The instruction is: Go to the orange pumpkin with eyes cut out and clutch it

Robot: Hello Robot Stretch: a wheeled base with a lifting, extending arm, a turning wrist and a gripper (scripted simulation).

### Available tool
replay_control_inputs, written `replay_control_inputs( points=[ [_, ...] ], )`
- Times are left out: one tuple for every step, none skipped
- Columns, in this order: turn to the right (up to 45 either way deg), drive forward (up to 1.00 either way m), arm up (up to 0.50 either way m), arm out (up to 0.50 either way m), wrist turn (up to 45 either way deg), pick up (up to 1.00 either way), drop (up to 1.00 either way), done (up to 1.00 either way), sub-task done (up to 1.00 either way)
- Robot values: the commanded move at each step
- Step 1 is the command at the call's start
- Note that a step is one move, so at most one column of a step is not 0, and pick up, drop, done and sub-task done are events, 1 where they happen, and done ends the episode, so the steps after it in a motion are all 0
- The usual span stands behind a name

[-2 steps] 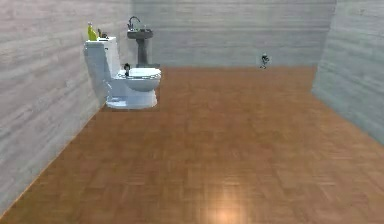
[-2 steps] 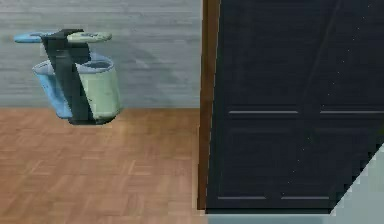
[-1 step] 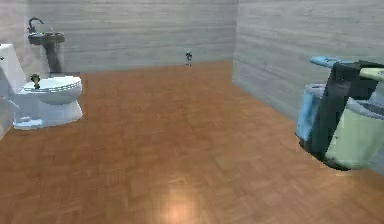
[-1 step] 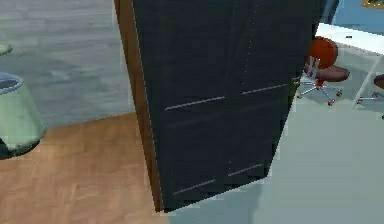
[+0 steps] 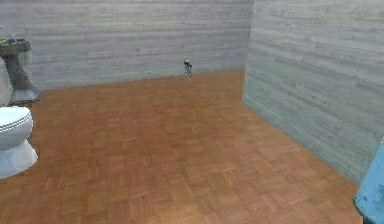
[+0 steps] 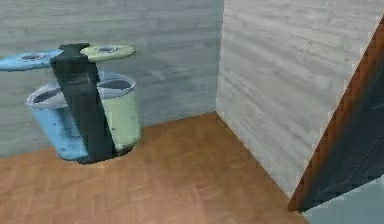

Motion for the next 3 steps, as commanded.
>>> replay_control_inputs(
  points=[
    [3.0, 0.00, 0.00, 0.00, 0.0, 0.00, 0.00, 0.00, 0.00],
    [0.0, 1.00, 0.00, 0.00, 0.0, 0.00, 0.00, 0.00, 0.00],
    [0.0, 1.00, 0.00, 0.00, 0.0, 0.00, 0.00, 0.00, 0.00]
  ],
)
